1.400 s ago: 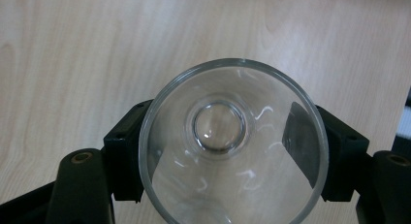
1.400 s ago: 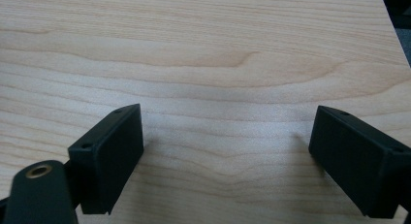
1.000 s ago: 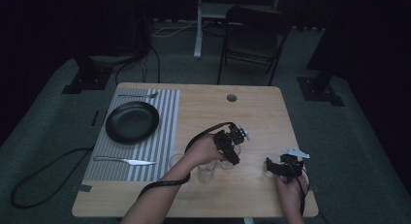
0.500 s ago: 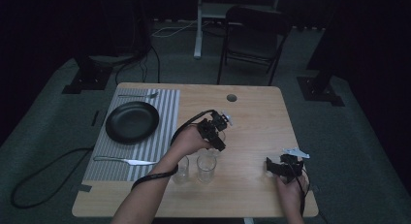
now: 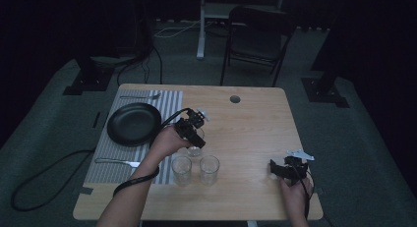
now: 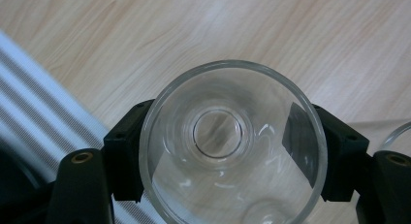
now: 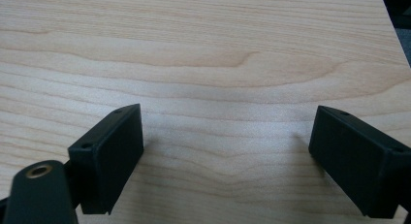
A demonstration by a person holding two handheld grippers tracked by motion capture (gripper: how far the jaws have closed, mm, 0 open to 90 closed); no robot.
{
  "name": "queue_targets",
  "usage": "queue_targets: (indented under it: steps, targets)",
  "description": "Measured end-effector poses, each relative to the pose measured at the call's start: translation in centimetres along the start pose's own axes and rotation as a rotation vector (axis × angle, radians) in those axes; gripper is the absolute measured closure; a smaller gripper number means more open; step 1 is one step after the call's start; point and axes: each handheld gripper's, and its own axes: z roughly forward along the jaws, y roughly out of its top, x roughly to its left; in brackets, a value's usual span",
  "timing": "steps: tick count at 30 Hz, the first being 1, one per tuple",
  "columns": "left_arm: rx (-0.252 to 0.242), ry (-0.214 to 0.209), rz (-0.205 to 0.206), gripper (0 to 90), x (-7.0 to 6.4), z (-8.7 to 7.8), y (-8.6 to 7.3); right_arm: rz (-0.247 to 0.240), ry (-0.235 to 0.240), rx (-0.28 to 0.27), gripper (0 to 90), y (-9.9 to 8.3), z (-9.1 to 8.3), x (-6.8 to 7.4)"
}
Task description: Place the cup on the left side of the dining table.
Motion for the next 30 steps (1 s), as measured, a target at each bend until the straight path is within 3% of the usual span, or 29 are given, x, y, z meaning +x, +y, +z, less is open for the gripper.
queue_targets:
  steps: [16,25,30]
  targets:
    - [0.006,0.051,-0.139,29.3,4.0,-1.7,-5.1,0.000,0.000,0.000,12.0,0.0,0.0,0.0]
    - [0.023,0.073,-0.184,29.3,5.8,-2.0,-7.7,0.001,0.000,0.001,11.9,0.0,0.0,0.0]
    - [0.020,0.073,-0.229,29.3,6.8,-2.0,-9.1,0.001,0.000,0.001,12.0,0.0,0.0,0.0]
